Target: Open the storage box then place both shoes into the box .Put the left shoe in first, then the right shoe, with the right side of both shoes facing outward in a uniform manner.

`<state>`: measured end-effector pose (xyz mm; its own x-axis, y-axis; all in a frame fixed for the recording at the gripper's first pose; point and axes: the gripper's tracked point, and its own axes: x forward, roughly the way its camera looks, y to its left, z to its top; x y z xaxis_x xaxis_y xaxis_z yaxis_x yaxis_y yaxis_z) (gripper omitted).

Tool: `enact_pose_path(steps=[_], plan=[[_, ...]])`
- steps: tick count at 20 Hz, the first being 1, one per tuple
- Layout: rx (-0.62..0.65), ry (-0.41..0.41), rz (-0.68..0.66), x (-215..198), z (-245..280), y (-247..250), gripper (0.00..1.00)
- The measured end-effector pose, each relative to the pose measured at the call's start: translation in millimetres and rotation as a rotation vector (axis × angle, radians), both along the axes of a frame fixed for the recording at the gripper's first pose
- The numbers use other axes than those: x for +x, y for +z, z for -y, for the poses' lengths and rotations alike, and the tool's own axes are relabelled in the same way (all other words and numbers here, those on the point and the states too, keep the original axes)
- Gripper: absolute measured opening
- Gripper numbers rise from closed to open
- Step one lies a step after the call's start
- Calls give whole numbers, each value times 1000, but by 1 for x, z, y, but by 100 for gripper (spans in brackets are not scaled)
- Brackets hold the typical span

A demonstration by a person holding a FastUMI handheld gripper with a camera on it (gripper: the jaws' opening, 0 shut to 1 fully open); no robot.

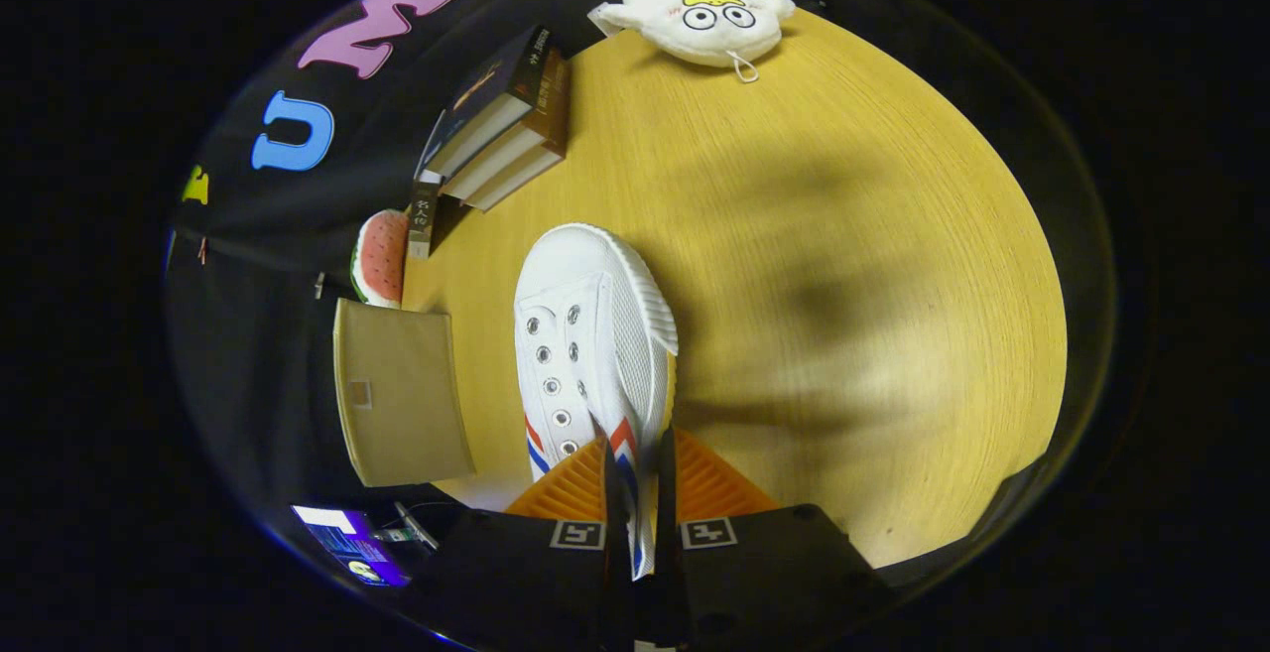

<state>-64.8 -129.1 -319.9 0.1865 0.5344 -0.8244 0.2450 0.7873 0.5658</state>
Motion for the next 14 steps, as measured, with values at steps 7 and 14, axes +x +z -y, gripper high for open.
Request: enact_pose_path(steps=[7,14], plan=[[103,-26,130,30,-67,114,13],[212,6,202,43,-184,185,13]])
